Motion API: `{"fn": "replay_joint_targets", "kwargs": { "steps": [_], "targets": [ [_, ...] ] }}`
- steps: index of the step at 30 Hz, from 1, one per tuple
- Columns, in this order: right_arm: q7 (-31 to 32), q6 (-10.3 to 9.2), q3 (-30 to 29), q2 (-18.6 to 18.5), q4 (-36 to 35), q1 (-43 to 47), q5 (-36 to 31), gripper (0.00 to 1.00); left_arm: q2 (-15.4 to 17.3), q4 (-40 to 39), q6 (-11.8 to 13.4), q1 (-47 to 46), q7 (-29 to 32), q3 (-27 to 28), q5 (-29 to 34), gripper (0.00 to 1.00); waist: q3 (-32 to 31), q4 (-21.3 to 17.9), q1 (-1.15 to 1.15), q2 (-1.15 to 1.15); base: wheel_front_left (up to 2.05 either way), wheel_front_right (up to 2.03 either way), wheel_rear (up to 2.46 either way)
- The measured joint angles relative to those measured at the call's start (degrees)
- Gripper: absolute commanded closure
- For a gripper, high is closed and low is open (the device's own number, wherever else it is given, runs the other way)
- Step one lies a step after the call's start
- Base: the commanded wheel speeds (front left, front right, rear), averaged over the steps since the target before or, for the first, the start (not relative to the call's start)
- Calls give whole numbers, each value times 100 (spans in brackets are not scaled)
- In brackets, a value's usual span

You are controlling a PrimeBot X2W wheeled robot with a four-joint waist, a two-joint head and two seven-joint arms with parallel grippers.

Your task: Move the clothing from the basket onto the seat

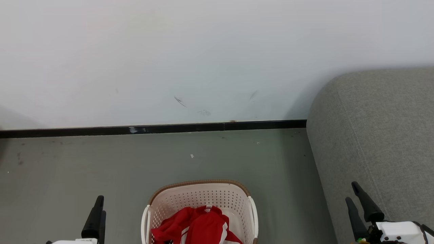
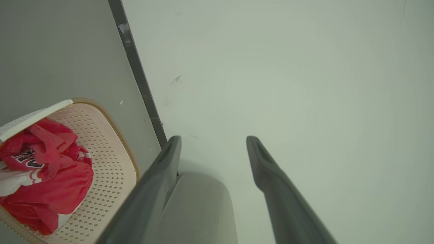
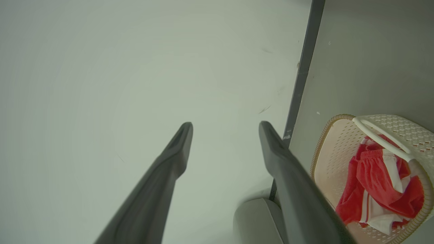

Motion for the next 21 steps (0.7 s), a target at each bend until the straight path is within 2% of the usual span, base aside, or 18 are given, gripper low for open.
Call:
{"fn": "replay_joint_targets", "kwargs": {
  "steps": [12,21],
  "targets": [
    [-136,0,121,8,-55,-6,-560,0,12,-147,0,0,-230,-110,491,0,-4,10,3,0,0,0,0],
    [-263,0,92,55,-204,-17,-1270,0,35,-325,27,0,-400,-179,1128,0,-19,28,32,0,0,0,0]
  ]
}}
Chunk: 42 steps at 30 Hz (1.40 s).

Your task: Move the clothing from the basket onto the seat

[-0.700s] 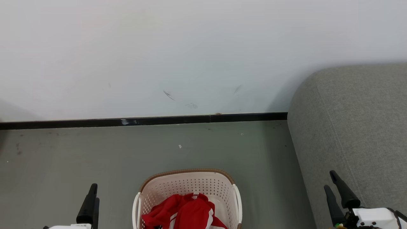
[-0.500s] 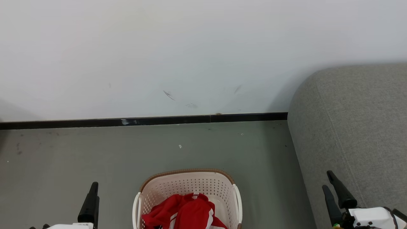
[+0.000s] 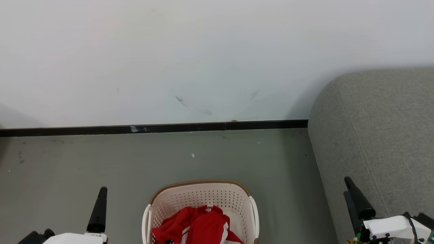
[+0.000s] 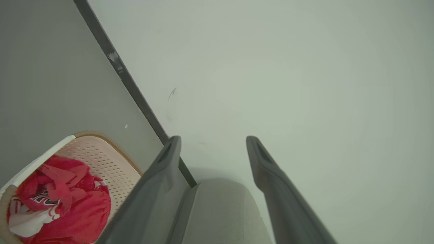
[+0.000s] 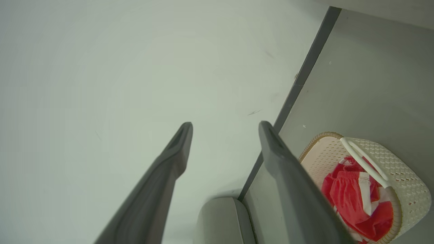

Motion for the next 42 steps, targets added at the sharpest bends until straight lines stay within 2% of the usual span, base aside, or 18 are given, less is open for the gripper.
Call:
{"fn": "replay_joint_targets", "kwargs": {
  "steps": [5,14,32,42],
  "targets": [
    [-63,0,7,18,-51,-20,-502,0,22,-134,32,0,-101,-41,475,0,-6,15,12,0,0,0,0],
    [-199,0,155,49,-189,-79,-1691,0,121,-358,138,0,-304,-214,1607,0,-13,48,17,0,0,0,0],
    [-452,0,241,147,-240,-74,-3794,0,208,-642,557,109,-668,-549,3644,0,3,77,-21,0,0,0,0],
    [-578,0,411,186,-218,-43,-4708,0,204,-651,764,247,-854,-704,4434,0,-11,116,-27,0,0,0,0]
  ]
}}
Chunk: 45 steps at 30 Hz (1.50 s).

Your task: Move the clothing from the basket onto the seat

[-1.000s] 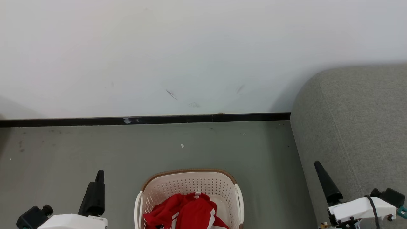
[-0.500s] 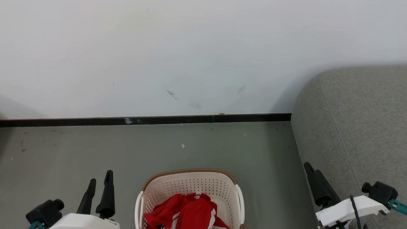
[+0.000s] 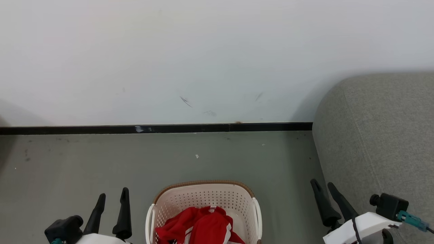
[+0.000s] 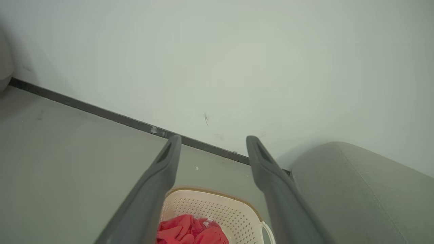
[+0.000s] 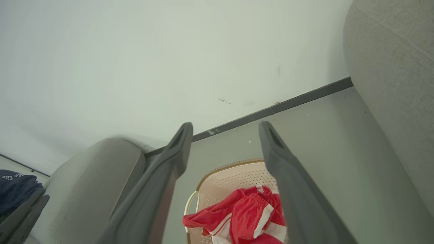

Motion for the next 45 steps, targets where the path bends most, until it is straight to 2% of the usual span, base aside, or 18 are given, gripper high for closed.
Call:
{"fn": "replay_joint_targets", "kwargs": {
  "steps": [32,45],
  "targets": [
    [-431,1,43,135,-142,183,-2769,0,25,-335,568,321,-658,-305,2527,0,-135,91,-3,0,0,0,0],
    [-463,1,44,154,-162,185,-2833,0,32,-305,569,363,-675,-301,2559,0,-79,76,-3,0,0,0,0]
  ]
}}
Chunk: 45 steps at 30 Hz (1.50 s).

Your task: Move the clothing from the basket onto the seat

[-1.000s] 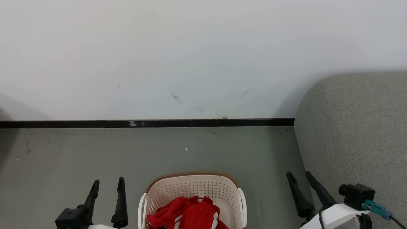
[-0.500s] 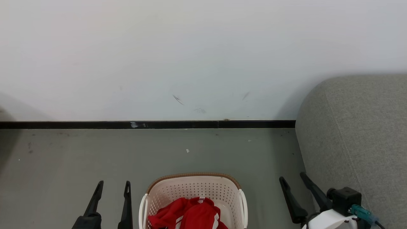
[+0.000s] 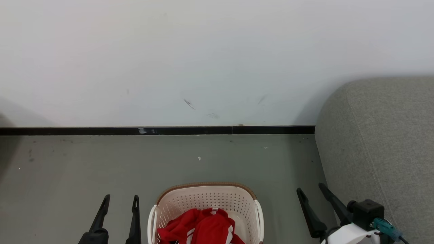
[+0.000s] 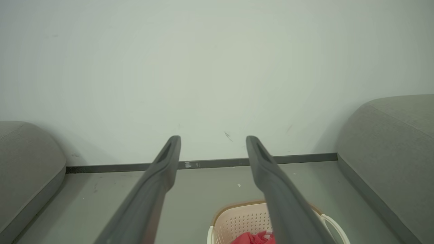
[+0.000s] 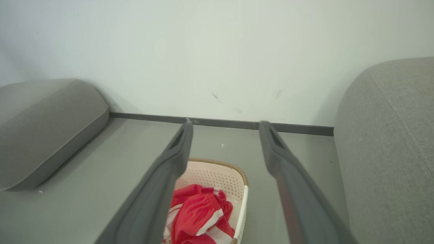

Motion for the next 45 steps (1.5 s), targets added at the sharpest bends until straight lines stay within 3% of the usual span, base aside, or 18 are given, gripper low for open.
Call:
{"fn": "replay_joint_targets", "kwargs": {
  "steps": [26,45],
  "targets": [
    [0,0,-160,3,-180,20,-4,0,25,187,-15,-1,0,-2,33,0,210,-21,-1,0,0,0,0],
    [-12,0,-704,18,-603,265,-116,0,114,925,-356,-626,0,-457,328,0,682,-112,-1,0,0,0,0]
  ]
}}
